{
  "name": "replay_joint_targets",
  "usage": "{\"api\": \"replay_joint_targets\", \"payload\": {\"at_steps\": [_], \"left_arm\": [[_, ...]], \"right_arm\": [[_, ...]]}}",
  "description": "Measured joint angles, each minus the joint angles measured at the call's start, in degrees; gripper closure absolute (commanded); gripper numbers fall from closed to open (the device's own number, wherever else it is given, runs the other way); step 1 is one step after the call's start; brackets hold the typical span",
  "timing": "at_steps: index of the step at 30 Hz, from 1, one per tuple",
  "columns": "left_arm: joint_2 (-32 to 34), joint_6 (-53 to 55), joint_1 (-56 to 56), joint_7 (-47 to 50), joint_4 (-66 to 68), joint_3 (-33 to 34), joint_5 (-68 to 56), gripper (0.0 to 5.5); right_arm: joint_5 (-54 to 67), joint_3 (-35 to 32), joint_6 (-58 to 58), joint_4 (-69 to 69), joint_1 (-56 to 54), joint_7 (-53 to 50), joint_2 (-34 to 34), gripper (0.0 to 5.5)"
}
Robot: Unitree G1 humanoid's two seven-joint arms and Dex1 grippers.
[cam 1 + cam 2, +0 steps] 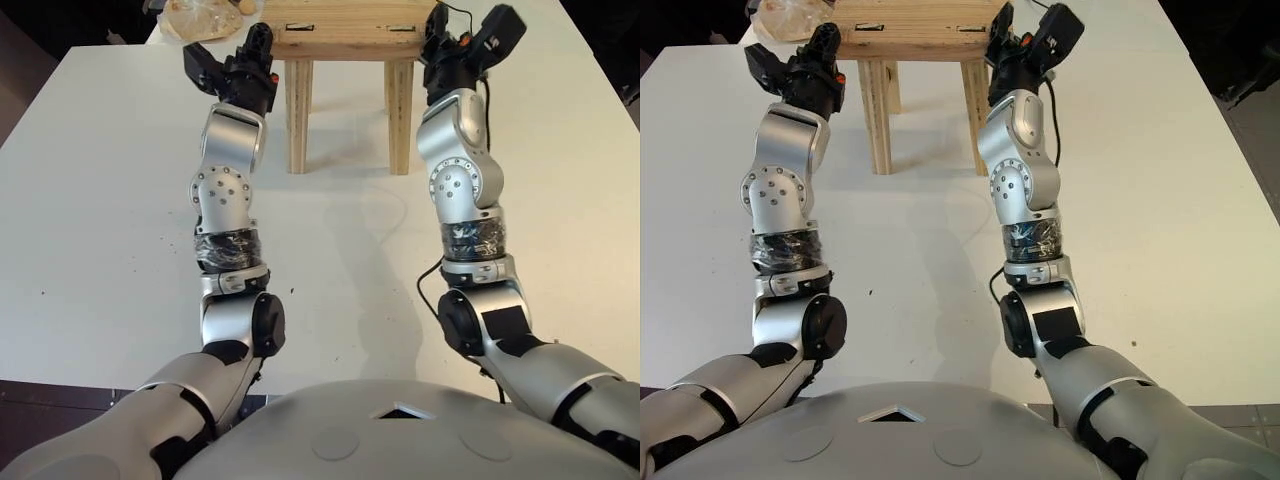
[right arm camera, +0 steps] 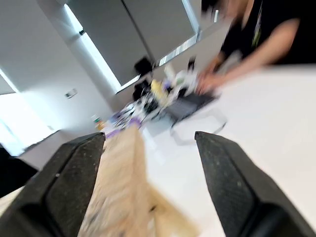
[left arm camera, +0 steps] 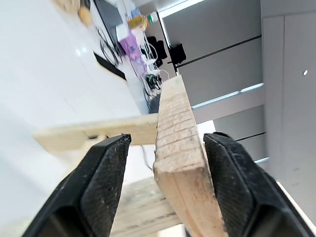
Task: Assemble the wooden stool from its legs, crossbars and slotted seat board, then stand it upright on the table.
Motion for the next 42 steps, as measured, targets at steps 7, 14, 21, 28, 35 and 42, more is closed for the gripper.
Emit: {"api": "replay_joint_targets", "payload": {"at_steps": [7,14,21,28,35,42], "left_arm": [[10.92,-1.84,5.17,5.3,-3.13,-10.32,32.15,2.81],[13.14,-8.0,8.8,9.11,-8.6,-25.53,64.95,2.81],[15.38,-14.57,23.28,10.9,0.64,-25.49,76.84,2.55],[11.78,-19.08,26.61,10.56,6.5,-24.3,78.67,1.96],[5.77,-24.49,25.1,8.86,17.18,-20.61,74.03,1.96],[1.41,-29.49,21.78,3.3,29.45,-14.93,65.9,1.96]], "right_arm": [[-20.51,6.85,-0.72,-0.14,-0.2,-2.55,-5.27,2.15],[-40.76,16.28,-8.7,-4.15,2.59,-3.72,-7.23,2.15],[-49.67,10.04,-11.88,1.47,13.74,-10.32,-14.91,2.13],[-49.63,12.11,-14.63,6.17,19.45,-7.25,-11.13,2.13],[-45.73,10.67,-16.63,16.17,19.37,-4.85,-6.87,2.13],[-43.49,8.2,-21.33,27.74,18.79,-5.58,-5.51,2.13]]}}
